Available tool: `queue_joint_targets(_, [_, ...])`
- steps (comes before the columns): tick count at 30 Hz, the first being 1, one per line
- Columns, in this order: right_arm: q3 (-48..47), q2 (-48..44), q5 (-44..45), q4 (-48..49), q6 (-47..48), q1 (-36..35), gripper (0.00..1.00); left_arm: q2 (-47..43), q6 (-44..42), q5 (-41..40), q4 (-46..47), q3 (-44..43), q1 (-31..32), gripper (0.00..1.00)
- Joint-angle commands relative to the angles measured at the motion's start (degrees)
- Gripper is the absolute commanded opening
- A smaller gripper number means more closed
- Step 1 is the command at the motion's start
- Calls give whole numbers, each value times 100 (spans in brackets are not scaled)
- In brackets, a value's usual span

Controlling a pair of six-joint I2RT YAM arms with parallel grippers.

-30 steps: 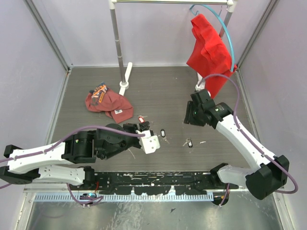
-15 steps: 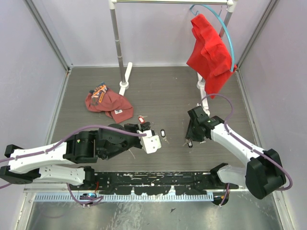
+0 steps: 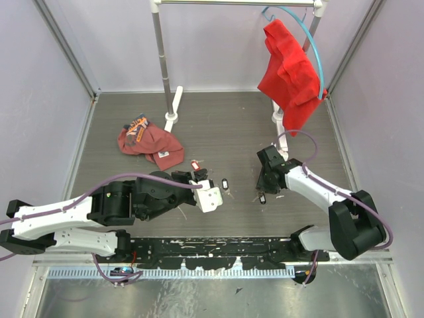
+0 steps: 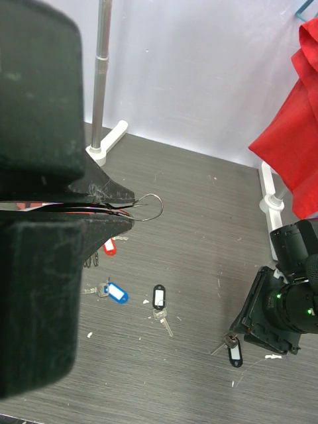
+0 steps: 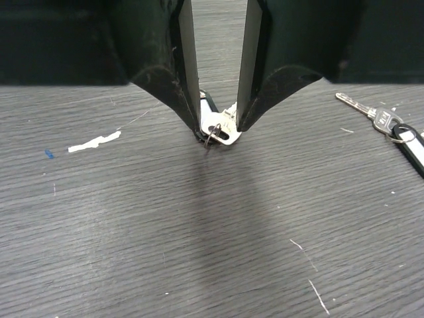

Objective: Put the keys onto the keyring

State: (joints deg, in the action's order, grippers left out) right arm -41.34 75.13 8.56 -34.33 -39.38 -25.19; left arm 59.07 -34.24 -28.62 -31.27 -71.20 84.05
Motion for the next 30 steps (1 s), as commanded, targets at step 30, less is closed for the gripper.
queue_joint_targets(30, [90,-58,-8,397,290,121,1,-87,-3,-108,-94,19,-10,0])
